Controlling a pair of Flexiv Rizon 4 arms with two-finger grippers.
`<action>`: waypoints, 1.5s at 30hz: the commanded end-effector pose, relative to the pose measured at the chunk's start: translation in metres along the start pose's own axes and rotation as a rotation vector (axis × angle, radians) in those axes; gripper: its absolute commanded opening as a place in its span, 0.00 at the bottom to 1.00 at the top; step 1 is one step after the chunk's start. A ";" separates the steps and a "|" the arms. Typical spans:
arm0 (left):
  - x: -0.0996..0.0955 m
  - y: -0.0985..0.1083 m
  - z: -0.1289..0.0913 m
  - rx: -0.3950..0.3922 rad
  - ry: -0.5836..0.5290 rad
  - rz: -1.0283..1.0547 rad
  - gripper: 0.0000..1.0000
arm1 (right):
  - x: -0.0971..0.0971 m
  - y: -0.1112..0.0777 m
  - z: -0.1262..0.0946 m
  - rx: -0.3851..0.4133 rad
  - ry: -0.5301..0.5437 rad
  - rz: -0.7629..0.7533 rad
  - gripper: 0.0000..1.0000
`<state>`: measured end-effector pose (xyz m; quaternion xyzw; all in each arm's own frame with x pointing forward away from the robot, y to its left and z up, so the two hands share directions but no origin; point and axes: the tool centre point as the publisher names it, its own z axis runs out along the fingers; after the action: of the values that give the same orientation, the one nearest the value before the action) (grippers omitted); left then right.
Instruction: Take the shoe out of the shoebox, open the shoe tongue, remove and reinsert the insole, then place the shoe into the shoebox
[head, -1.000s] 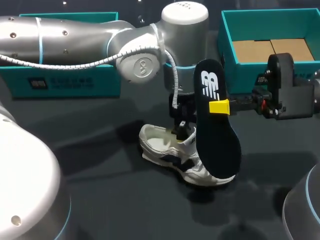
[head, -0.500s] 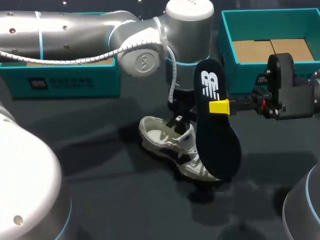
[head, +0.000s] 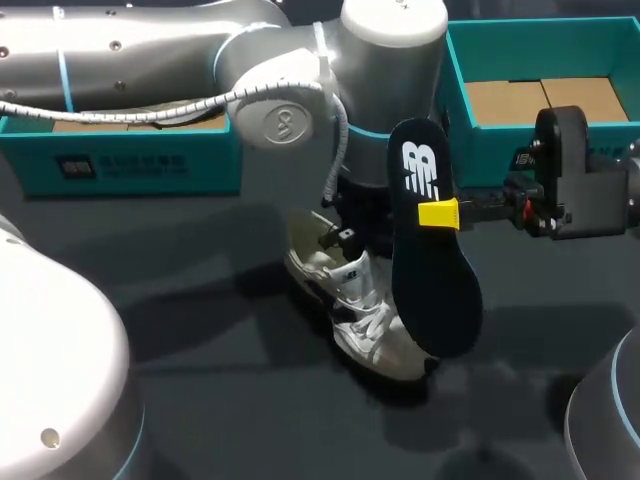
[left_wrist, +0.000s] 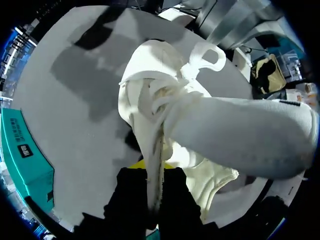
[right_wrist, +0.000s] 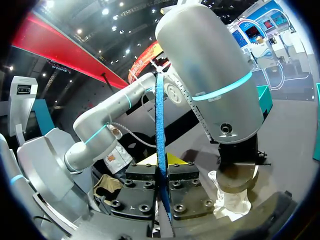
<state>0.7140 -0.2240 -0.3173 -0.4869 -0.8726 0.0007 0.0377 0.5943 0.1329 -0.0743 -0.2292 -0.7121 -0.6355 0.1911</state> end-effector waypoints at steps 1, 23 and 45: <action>0.003 0.013 0.002 0.025 -0.051 0.160 0.00 | 0.000 -0.001 0.001 -0.001 -0.002 0.000 0.00; 0.001 0.003 0.011 -0.014 -0.134 0.539 0.00 | 0.000 -0.001 0.001 -0.001 -0.002 0.000 0.00; -0.022 0.001 0.048 0.021 -0.064 0.603 0.00 | 0.000 -0.001 0.001 -0.001 -0.002 0.000 0.00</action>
<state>0.7191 -0.2337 -0.3610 -0.7218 -0.6911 0.0363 0.0063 0.5943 0.1329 -0.0743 -0.2293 -0.7121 -0.6355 0.1911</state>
